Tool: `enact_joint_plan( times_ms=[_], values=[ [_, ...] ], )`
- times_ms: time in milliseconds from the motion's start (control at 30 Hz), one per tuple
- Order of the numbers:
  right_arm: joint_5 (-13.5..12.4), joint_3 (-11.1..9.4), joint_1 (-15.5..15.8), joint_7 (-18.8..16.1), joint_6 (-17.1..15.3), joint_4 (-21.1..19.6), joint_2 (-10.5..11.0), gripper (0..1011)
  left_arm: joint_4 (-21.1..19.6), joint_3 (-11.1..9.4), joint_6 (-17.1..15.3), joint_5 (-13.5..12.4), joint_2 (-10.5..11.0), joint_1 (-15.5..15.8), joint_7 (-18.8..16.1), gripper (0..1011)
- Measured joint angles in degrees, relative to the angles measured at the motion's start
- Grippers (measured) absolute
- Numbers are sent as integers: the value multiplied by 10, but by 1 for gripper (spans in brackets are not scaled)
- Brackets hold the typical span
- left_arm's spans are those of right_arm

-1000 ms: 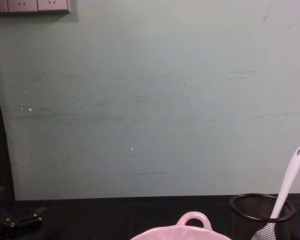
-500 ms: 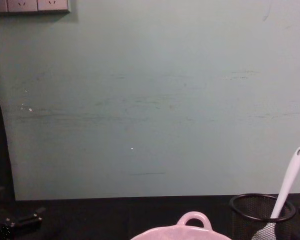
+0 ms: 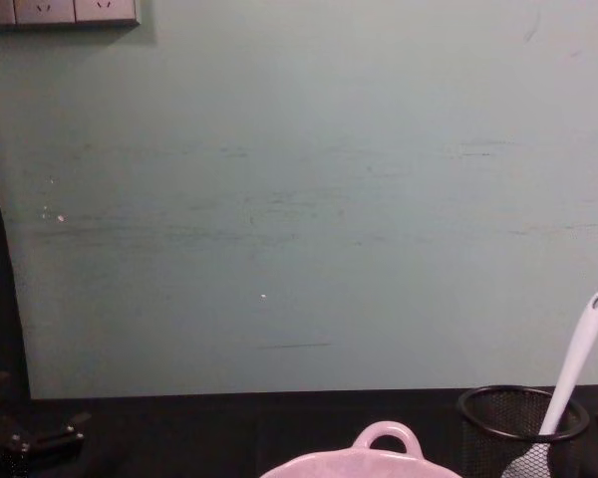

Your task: Use the one hand to pick up the spoon and stir the clear water in the bowl.

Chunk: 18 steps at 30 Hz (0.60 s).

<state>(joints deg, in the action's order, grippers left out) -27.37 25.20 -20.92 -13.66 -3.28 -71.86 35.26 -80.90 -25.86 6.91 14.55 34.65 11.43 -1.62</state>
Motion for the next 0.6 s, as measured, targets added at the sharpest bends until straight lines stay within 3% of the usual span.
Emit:
enact_joint_plan(
  times_ms=[600],
  values=[
    [0,0,0,-1,0,0,0,1002,0,0,0,0,0,0,0,1005]
  ],
)
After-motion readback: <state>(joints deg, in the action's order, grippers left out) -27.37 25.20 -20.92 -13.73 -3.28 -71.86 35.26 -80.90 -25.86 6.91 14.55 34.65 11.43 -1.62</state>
